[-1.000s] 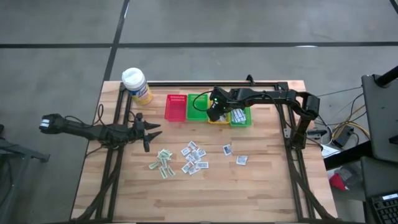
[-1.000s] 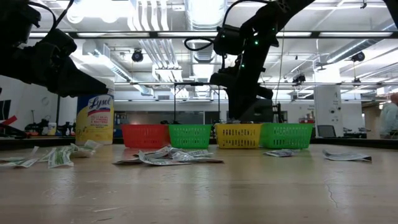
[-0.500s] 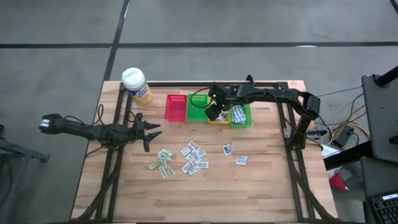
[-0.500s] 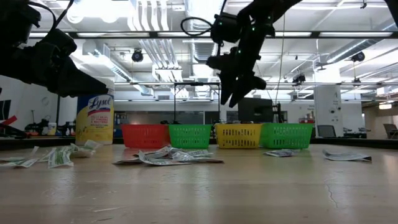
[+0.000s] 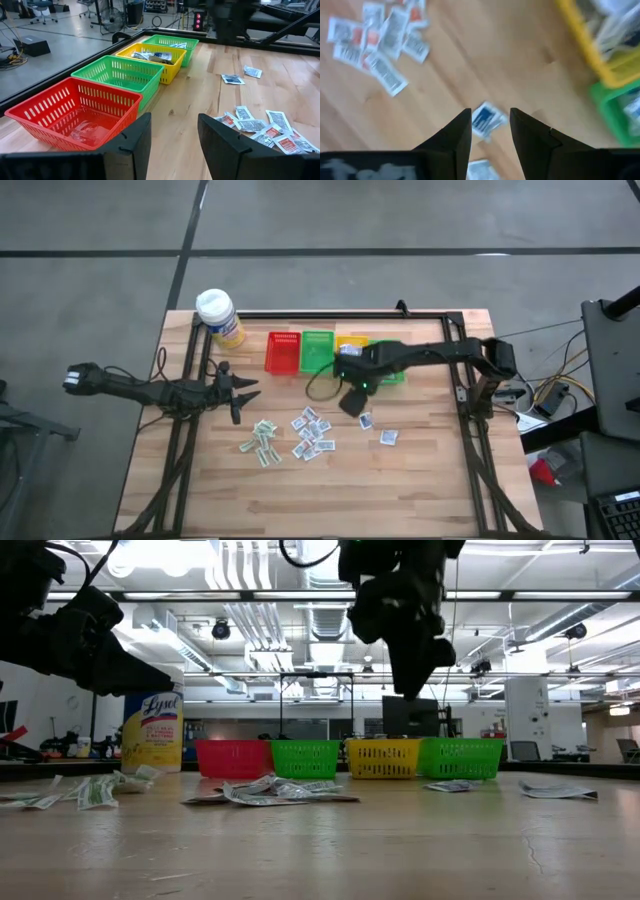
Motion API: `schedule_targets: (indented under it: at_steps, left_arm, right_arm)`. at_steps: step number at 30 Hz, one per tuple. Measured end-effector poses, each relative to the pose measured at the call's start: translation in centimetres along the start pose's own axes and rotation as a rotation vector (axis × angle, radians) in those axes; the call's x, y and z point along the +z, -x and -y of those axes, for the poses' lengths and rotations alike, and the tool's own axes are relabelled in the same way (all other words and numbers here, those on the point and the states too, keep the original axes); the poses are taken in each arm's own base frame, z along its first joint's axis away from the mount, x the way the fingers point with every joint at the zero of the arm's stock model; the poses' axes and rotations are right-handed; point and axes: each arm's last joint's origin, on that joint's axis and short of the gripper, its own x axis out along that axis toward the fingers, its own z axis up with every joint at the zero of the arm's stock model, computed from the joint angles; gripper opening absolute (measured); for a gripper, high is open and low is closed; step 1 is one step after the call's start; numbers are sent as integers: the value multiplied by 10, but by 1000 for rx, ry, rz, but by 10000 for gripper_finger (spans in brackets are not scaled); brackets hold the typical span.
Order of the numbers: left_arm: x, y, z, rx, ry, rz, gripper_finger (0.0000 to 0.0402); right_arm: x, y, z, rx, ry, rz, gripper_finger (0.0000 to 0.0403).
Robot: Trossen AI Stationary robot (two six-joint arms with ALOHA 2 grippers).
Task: Pick & Place First Aid Supplies
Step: Put the blue alcohol pad into the yellow bin
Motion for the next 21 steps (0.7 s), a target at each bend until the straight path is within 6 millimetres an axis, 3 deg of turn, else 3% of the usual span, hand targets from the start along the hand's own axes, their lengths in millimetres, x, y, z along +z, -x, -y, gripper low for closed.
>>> schedule_targets:
  at_steps: [8, 21]
  left_arm:
    - [0, 0, 0, 0, -1, 0, 158]
    - [0, 0, 0, 0, 1, 0, 158]
  right_arm:
    - [-18, -6, -26, 3, -41, -24, 128]
    - [-24, -31, -20, -89, -153, -86, 167]
